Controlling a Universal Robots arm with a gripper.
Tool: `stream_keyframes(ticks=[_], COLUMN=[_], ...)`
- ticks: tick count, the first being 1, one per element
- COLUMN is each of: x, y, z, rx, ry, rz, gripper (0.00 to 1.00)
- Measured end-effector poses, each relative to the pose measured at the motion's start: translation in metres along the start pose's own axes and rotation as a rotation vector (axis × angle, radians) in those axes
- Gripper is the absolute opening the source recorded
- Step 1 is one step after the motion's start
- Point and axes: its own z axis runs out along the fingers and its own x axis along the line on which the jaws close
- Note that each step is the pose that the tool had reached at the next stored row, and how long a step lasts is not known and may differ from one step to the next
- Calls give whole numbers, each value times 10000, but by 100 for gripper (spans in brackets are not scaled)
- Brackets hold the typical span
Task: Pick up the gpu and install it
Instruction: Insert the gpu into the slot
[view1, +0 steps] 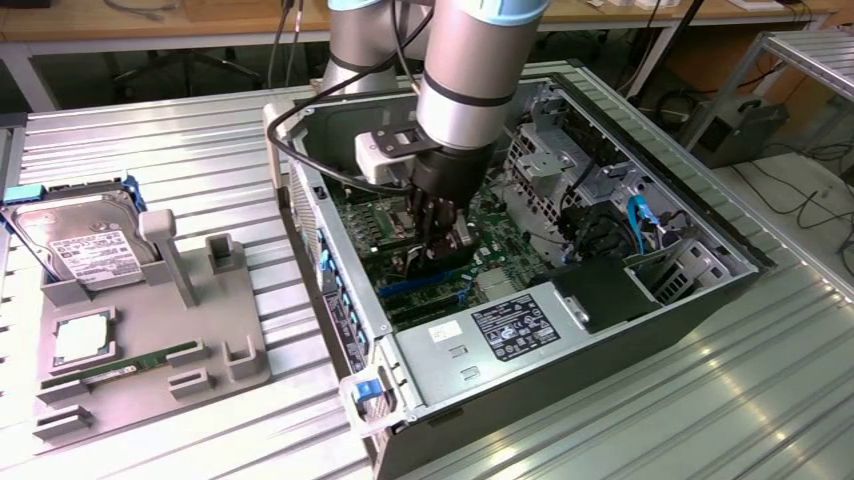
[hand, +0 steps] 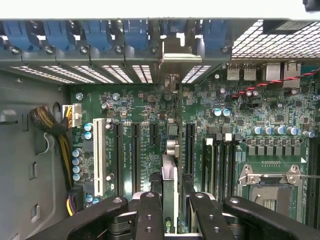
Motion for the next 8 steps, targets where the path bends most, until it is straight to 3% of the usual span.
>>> stream_keyframes(ticks=[8], x=[-4], y=[23], z=[34], rx=[-26], ry=[4], rz=[3], gripper=[26])
